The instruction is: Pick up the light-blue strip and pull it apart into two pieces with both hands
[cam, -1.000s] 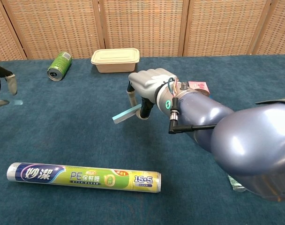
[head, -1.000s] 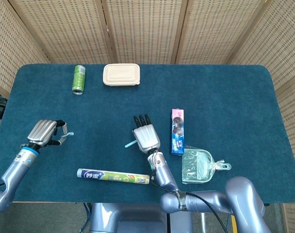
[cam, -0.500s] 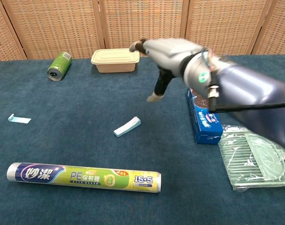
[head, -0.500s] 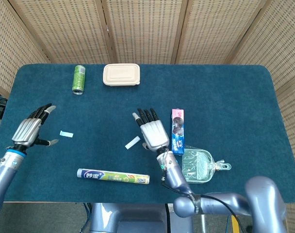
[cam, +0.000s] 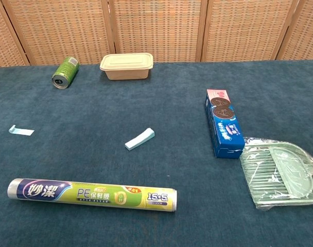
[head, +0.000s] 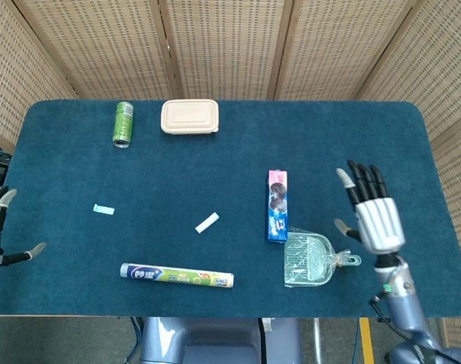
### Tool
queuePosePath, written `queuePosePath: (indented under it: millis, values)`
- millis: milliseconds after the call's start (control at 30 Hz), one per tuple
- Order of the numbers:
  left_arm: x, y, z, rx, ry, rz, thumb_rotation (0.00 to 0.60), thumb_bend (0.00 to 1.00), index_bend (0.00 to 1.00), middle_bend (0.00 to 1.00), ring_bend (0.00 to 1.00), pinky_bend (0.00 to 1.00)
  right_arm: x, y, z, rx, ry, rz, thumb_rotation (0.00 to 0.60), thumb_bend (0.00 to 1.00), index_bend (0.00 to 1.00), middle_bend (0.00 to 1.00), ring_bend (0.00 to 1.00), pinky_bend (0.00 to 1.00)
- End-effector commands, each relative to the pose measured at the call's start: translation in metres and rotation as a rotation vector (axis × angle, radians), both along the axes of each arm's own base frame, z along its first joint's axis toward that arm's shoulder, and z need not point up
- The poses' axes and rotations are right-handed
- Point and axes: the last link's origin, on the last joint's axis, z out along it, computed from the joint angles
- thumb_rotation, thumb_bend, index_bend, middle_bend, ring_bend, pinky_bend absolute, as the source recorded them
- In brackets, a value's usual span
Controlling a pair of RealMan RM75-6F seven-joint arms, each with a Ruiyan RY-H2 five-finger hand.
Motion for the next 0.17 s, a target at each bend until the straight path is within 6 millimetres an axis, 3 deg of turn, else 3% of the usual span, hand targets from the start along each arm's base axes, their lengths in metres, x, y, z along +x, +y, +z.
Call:
queuePosePath:
  millis: [33, 167]
  values:
    - [-0.001, -0.009, -0.003, -0.014, -0.001, -0.008, 0.600, 0.00, 0.00, 0.00, 0.00, 0.00, -0.040, 0.031, 0.020, -0.001, 0.033, -0.031, 0.600, 0.00, 0.00, 0.00, 0.00, 0.00]
    - [-0.001, -0.016, -0.005, -0.026, 0.033, -0.027, 0.600, 0.00, 0.00, 0.00, 0.00, 0.00, -0.053, 0.049, 0.024, 0.002, 0.004, -0.081, 0.600, 0.00, 0.00, 0.00, 0.00, 0.00]
